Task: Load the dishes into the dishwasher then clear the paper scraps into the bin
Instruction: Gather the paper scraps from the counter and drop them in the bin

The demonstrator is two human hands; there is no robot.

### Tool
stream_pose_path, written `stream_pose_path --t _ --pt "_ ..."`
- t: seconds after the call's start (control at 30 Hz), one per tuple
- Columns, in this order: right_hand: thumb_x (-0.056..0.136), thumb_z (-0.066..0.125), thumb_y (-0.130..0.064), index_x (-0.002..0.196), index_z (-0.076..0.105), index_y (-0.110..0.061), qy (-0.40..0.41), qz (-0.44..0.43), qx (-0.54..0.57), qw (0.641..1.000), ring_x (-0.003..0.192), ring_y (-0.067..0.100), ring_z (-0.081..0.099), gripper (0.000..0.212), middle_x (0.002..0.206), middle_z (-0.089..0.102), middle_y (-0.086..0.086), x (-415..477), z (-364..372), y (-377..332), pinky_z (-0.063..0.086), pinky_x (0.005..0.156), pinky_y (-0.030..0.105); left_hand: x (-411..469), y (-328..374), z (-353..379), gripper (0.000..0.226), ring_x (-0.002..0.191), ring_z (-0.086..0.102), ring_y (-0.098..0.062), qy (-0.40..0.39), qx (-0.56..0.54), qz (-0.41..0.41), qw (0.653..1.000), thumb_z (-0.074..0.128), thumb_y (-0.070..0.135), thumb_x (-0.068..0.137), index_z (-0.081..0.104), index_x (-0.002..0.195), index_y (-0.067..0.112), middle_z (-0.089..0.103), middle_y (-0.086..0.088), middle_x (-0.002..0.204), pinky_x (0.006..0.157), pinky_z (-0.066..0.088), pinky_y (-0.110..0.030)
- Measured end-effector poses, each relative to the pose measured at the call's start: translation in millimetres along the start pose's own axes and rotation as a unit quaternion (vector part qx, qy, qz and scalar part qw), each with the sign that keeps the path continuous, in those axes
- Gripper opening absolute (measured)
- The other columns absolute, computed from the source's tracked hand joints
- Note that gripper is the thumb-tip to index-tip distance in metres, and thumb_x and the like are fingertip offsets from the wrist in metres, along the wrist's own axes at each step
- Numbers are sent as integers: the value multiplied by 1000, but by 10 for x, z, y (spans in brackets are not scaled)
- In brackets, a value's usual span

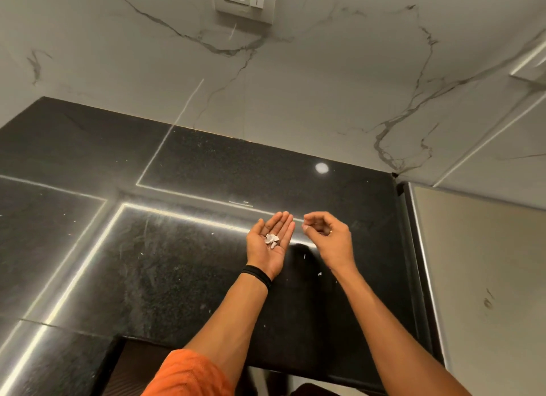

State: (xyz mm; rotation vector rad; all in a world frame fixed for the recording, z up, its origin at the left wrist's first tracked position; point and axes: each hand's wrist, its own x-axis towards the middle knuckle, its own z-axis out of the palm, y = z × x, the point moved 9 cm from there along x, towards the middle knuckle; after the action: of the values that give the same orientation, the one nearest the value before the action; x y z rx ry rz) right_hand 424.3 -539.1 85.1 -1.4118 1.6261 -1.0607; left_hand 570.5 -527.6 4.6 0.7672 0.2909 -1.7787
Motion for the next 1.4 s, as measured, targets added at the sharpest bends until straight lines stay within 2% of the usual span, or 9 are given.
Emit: stream_pose_path --t 0.2,0.37,0.6,0.67,0.77,0.87,1.03,1.27,1.4 --pt "84 77 1 107 74 -23 -109 47 -163 980 93 2 69 33 100 72 -8 -226 17 520 59 90 31 -20 -104 -63 47 116 65 -38 1 17 -9 1000 38 28 108 63 118 -10 69 -29 118 96 54 -45" --pt "86 77 -9 120 70 -23 -104 -46 -246 962 100 1 65 37 111 66 -13 -369 160 365 55 94 21 -76 -103 -118 47 117 65 -37 -4 37 -9 999 38 29 108 64 117 -9 71 -27 116 102 51 -45" --pt "88 69 -7 110 69 -16 -117 -121 -336 927 98 11 63 24 108 67 -3 -324 343 179 52 91 30 -123 -84 -209 46 116 66 -36 8 57 4 998 39 30 108 63 121 -8 70 -27 119 102 52 -44" --pt "82 73 -4 98 68 -20 -73 -35 -262 962 87 10 64 23 97 67 -5 -254 244 275 54 83 31 -131 -87 -228 45 116 66 -36 12 59 8 998 40 29 108 63 119 -8 70 -26 118 104 50 -45" --pt "81 74 3 97 68 -14 28 131 21 991 85 15 67 24 94 69 1 -255 33 411 55 79 30 -135 -91 -242 44 117 66 -35 13 65 10 998 40 29 107 63 120 -7 70 -26 120 105 50 -45" --pt "85 68 8 105 66 -5 -47 114 131 984 89 15 70 24 99 70 6 -323 159 97 59 82 29 -138 -182 -245 46 115 67 -34 9 86 -1 996 39 31 107 64 122 -5 71 -23 117 98 53 -42" --pt "86 71 4 106 70 -18 -79 7 48 996 98 15 70 29 100 73 -2 -422 253 -179 58 89 29 -117 -410 -188 48 106 67 -34 -11 101 -19 995 36 35 107 69 112 1 70 -22 108 106 46 -43" --pt "89 72 0 105 71 -18 -6 12 54 998 97 11 71 25 102 73 -6 -504 -120 -66 58 86 29 -156 -509 27 48 109 69 -31 -42 75 -46 995 34 31 108 64 122 -4 70 -23 121 89 58 -37" --pt "88 73 -2 106 70 -21 18 5 20 1000 98 11 70 26 103 72 -8 -503 -294 -31 58 86 27 -201 -599 72 47 117 66 -34 -44 58 -62 995 36 31 108 62 124 -5 69 -25 123 94 55 -41"
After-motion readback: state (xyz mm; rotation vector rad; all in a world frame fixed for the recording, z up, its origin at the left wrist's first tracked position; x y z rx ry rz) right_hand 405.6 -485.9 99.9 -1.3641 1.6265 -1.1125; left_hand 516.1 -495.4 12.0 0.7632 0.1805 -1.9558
